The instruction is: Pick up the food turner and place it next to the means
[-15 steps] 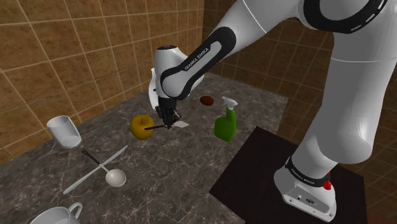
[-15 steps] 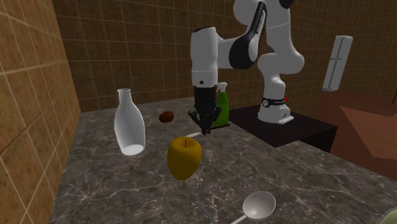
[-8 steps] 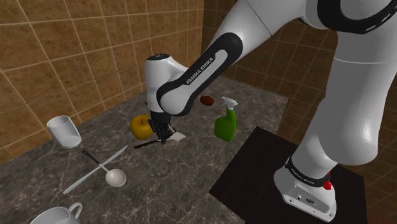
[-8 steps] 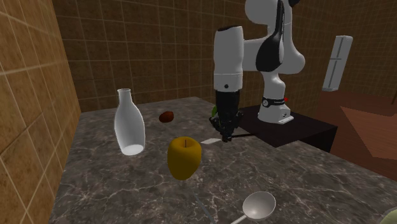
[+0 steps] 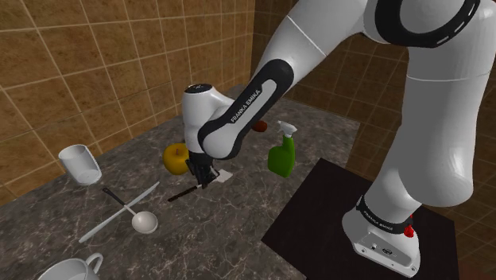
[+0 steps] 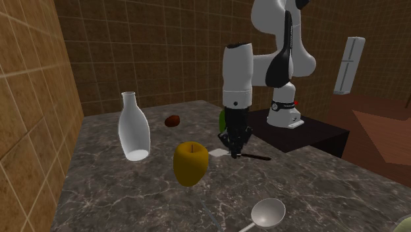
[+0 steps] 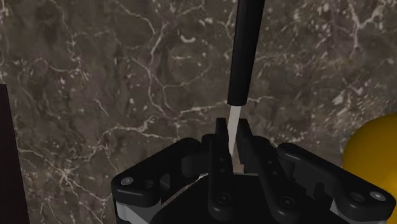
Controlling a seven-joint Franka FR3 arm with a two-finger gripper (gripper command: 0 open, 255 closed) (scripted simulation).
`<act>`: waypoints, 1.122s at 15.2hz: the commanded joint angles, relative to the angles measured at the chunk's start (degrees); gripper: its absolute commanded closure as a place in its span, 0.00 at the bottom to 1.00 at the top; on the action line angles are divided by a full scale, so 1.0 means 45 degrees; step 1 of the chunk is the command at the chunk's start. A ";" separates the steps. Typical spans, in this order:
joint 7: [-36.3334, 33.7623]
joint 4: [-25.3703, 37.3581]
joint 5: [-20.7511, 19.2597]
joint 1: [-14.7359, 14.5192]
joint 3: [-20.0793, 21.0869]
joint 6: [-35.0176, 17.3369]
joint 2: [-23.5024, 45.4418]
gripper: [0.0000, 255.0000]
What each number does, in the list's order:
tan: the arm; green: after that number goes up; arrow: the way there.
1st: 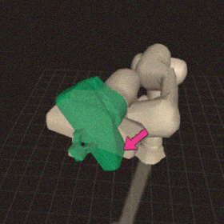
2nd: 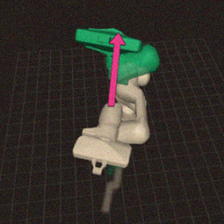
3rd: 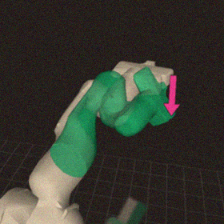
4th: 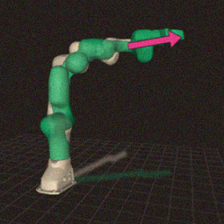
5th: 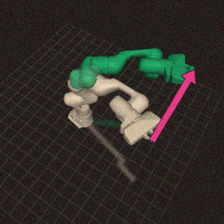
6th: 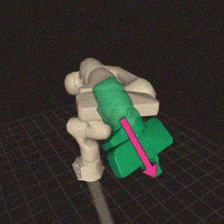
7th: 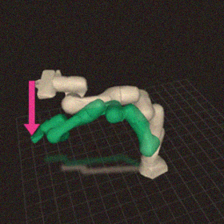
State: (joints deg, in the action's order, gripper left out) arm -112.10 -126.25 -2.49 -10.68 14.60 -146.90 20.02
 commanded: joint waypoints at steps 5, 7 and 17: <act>-0.0170 0.0037 -0.0318 -0.0163 -0.0220 -0.0857 0.0904 1.00; -0.0196 0.0053 -0.0365 -0.0193 -0.0259 -0.0983 0.1048 1.00; -0.0196 0.0055 -0.0365 -0.0194 -0.0259 -0.0981 0.1049 0.00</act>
State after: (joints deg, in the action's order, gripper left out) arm -112.98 -126.00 -4.13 -11.55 13.44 -151.32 24.74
